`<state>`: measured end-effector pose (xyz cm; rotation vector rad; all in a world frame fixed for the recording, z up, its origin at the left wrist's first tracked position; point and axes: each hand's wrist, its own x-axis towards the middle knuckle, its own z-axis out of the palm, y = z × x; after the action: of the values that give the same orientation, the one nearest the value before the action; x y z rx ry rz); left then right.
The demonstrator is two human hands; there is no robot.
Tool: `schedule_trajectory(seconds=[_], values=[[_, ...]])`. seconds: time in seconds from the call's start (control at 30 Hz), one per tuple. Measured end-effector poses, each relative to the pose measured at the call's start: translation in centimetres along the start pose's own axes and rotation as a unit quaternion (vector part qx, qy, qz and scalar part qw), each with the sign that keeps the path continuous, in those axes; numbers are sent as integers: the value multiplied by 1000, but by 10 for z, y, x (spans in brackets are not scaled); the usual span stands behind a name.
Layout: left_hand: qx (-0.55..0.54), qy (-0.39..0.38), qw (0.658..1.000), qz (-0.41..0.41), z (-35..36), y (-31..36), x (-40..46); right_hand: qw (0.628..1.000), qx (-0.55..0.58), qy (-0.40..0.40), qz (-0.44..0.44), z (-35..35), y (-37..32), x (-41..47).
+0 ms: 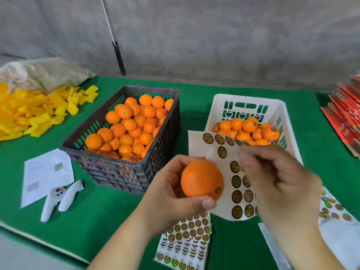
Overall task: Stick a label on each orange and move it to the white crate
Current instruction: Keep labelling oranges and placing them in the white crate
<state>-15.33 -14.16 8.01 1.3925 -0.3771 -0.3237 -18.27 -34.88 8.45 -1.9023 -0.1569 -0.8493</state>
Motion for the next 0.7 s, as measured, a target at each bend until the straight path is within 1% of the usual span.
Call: schedule_trajectory(seconds=[0.03, 0.07, 0.1, 0.13, 0.23, 0.3, 0.37, 0.5, 0.57, 0.63, 0.7], values=[[2, -5, 1000, -6, -1, -1, 1, 996, -37, -52, -60, 3, -4, -1], [2, -9, 1000, -12, -1, -2, 2, 988, -59, -103, -100, 5, -6, -1], [2, -12, 1000, -19, -2, -4, 2, 981, -72, -138, -114, 5, -7, 1], [4, -11, 1000, -26, -3, -5, 2, 978, -78, -160, -107, 4, -6, 3], [11, 5, 999, -43, -4, -10, 3, 968, -66, -239, -46, -10, 3, 0], [3, 28, 998, -54, -4, -14, 6, 951, -121, -280, -57, -10, 7, -12], [-9, 42, 997, -67, -3, -18, 9, 946, -176, -259, -85, 5, 9, -23], [-43, -6, 995, -95, 0, -23, 13, 976, -136, -161, -47, 26, 12, -28], [-107, -7, 989, -98, 1, -26, 16, 983, -121, -137, -34, 20, 18, -25], [-189, 44, 976, -101, 0, -27, 23, 988, -81, -128, 4, 11, 24, -18], [-205, 116, 966, -105, -4, -30, 32, 991, -68, -108, 25, 2, 35, -5]])
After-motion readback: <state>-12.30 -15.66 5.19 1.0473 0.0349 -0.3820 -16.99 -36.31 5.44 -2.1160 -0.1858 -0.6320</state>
